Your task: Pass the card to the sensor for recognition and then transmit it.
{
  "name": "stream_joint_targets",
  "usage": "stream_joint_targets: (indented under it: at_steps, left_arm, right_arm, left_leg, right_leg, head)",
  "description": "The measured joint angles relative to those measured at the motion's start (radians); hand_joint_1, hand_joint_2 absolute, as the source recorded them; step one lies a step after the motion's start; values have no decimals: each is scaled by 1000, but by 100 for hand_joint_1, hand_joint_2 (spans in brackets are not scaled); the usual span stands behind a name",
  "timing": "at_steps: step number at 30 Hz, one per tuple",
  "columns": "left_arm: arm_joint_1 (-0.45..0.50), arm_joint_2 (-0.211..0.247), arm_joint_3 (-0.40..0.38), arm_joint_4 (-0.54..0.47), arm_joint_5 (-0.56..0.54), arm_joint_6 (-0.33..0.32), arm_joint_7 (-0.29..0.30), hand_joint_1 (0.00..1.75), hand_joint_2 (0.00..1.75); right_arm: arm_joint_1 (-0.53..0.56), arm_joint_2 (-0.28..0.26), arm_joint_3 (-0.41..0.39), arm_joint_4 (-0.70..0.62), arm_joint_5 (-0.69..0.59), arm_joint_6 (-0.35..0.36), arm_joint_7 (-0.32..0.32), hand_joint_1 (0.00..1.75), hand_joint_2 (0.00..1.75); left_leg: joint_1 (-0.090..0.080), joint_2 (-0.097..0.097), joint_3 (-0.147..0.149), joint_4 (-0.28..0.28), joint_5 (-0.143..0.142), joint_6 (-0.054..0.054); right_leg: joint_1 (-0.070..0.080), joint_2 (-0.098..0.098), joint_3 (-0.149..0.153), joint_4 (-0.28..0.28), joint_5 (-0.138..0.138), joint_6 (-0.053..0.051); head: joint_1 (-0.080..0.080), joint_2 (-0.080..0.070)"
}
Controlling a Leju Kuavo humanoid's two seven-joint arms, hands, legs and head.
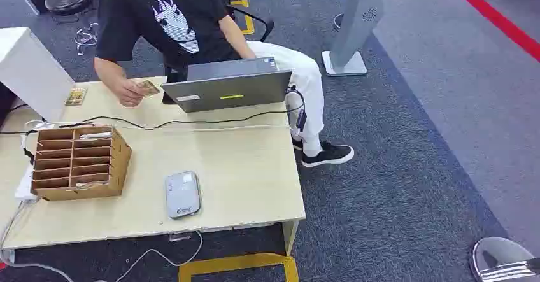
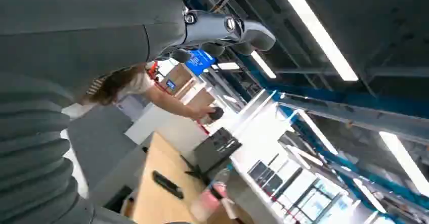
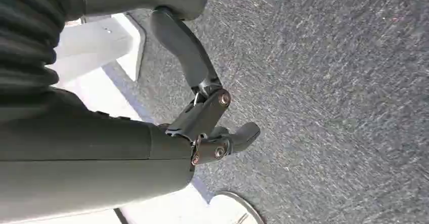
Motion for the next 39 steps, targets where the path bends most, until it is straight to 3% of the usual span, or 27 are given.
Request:
stream_joint_targets:
  at_steps: [4, 8, 10, 15, 22, 28, 33, 39]
  left_arm:
    - [-79, 109, -80, -10, -52, 0, 169, 0, 175]
    - [-173, 232, -150, 65, -224, 0, 298, 0, 175]
    - [-275, 291, -172, 163, -285, 0, 335, 0, 175]
    - [-464, 366, -205, 327, -330, 0, 372, 0, 175]
    - [-534, 407, -249, 405, -368, -2, 455, 0, 175]
    - [-751, 436, -290, 667, -362, -81, 619, 0, 175]
    - [-853, 422, -325, 800, -323, -131, 639, 0, 175]
    - [-882, 368, -424, 830, -313, -204, 635, 0, 175]
  right_arm:
    - [-6, 0, 18, 0, 1, 3, 12, 0, 175]
    - [0, 0, 37, 0, 8, 45, 40, 0, 175]
    - [1, 0, 47, 0, 9, 31, 22, 0, 175]
    - [-24, 0, 59, 0, 4, 13, 5, 0, 175]
    - [-32, 0, 70, 0, 10, 13, 5, 0, 175]
    - [-52, 0, 72, 0, 13, 23, 8, 0, 175]
    - [-66, 4, 72, 0, 17, 26, 7, 0, 175]
    - [-68, 4, 72, 0, 21, 21, 5, 0, 175]
  left_leg:
    - [1, -2, -1, 0, 3, -2]
    - [2, -3, 0, 0, 4, -4]
    - [2, -5, -2, 0, 7, -5]
    - [2, 0, -3, -1, 9, -6]
    - [2, 0, -5, 0, 9, -6]
    - [2, -1, -6, 0, 11, -5]
    - [2, 1, -6, 0, 12, -5]
    - [1, 1, -7, 0, 12, -5]
  right_leg:
    - [0, -2, 0, 0, 0, 0]
    - [0, -2, -1, 1, 1, 0]
    - [1, -4, -1, 2, 2, -3]
    - [2, 1, -3, 2, 7, -4]
    - [2, 1, -6, 1, 7, -3]
    - [2, 0, -6, 1, 9, -4]
    - [2, 2, -7, 2, 10, -3]
    - [2, 2, -7, 1, 10, -3]
  head:
    - [-1, 0]
    - [-1, 0]
    - [-1, 0]
    - [-1, 0]
    - [0, 0]
    - [-1, 0]
    - [-1, 0]
    - [-1, 0]
